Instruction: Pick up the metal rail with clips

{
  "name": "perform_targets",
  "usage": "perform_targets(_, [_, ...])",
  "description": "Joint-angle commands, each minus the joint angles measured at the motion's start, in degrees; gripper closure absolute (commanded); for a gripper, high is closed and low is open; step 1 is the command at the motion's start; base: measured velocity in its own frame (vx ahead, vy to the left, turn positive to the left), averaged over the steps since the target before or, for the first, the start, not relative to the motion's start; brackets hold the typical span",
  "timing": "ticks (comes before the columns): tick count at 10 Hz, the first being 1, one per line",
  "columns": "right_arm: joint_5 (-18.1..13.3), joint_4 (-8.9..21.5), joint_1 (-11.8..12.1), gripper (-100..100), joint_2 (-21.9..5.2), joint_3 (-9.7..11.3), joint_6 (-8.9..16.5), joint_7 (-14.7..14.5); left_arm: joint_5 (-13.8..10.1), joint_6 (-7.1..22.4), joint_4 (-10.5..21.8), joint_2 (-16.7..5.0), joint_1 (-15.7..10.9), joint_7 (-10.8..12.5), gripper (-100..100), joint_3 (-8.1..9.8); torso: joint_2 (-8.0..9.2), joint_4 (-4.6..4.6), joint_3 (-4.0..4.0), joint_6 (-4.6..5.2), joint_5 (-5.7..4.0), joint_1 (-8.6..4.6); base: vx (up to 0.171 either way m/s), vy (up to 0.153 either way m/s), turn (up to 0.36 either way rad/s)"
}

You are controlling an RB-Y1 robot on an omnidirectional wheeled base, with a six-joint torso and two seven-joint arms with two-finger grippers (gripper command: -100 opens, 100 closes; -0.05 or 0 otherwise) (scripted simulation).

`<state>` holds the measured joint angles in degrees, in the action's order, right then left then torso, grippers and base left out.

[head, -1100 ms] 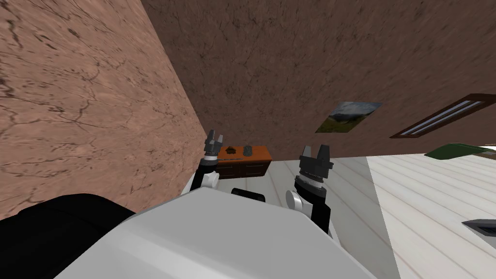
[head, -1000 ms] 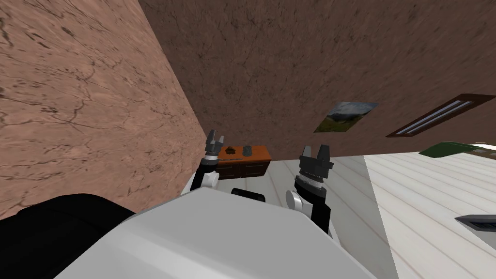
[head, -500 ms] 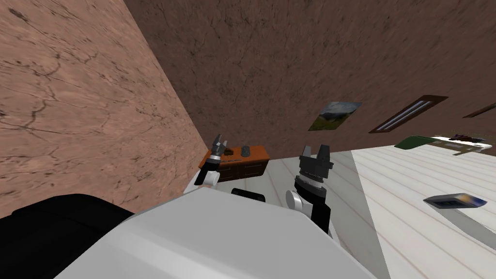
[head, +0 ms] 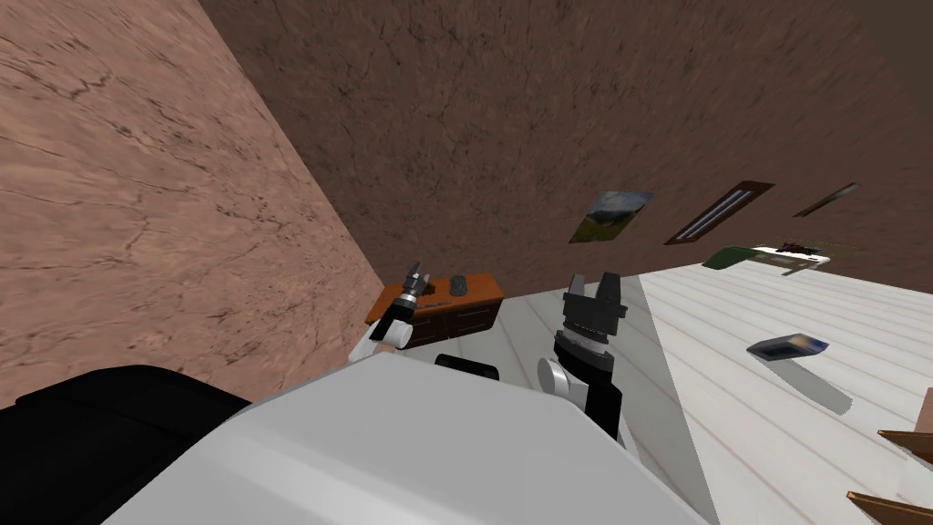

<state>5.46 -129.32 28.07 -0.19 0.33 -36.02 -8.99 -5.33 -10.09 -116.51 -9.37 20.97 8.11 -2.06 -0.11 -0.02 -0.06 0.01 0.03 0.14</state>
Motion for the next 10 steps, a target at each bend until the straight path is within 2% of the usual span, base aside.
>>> perform_targets(1, [0.0, 0.0, 0.0, 0, 0.0, 0.0, 0.0, 0.0, -0.9, 1.5, 2.4, -0.6, -0.7, 0.2, -100, 0.14, 0.0, 0.0, 0.0, 0.0, 0.0, 0.0, 0.014, 0.035, -0.07])
perform_targets(2, [0.0, 0.0, 0.0, 0, 0.0, 0.0, 0.0, 0.0, -0.9, 1.5, 2.4, -0.6, -0.7, 0.2, -100, 0.14, 0.03, 0.0, 0.01, -0.04, 0.0, -0.01, 0.003, 0.016, 0.021])
perform_targets(4, [0.0, 0.0, 0.0, 0, 0.0, 0.0, 0.0, 0.0, -4.0, 5.2, 6.4, -2.5, -2.3, 0.8, -100, 0.44, 0.04, 0.01, 0.02, 0.0, -0.01, -0.07, 0.01, 0.028, -0.165])
perform_targets(5, [0.0, 0.0, 0.0, 0, 0.0, 0.0, 0.0, 0.0, -4.0, 6.2, 7.3, -2.5, -2.3, 0.8, -100, 0.44, 0.02, 0.01, 0.01, 0.0, 0.0, 0.0, 0.011, 0.038, -0.071])
perform_targets(6, [0.0, 0.0, 0.0, 0, 0.0, 0.0, 0.0, 0.0, -5.6, 7.9, 9.9, -3.5, -3.1, 1.1, -100, 0.6, 0.02, 0.0, 0.01, -0.04, 0.0, 0.01, 0.018, 0.034, -0.114])
perform_targets(7, [0.0, 0.0, 0.0, 0, 0.0, 0.0, 0.0, 0.0, -5.6, 8.7, 9.9, -3.5, -3.1, 1.1, -100, 0.6, 0.02, 0.0, 0.01, -0.02, 0.0, -0.01, 0.012, 0.03, -0.075])
perform_targets(8, [0.0, 0.0, 0.0, 0, 0.0, 0.0, 0.0, 0.0, -7.2, 11.0, 12.0, -4.5, -4.0, 1.4, -100, 0.77, 0.03, 0.01, 0.02, -0.03, -0.01, -0.04, 0.015, 0.034, -0.125])
perform_targets(9, [0.0, 0.0, 0.0, 0, 0.0, 0.0, 0.0, 0.0, -7.2, 11.2, 12.6, -4.5, -4.0, 1.4, -100, 0.77, 0.02, 0.0, 0.01, -0.02, 0.0, 0.0, 0.011, 0.031, -0.064])
perform_targets(10, [0.0, 0.0, 0.0, 0, 0.0, 0.0, 0.0, 0.0, -8.9, 13.2, 15.1, -5.5, -4.9, 1.7, -100, 0.94, 0.02, 0.01, 0.01, -0.03, 0.0, -0.03, 0.013, 0.029, -0.147])
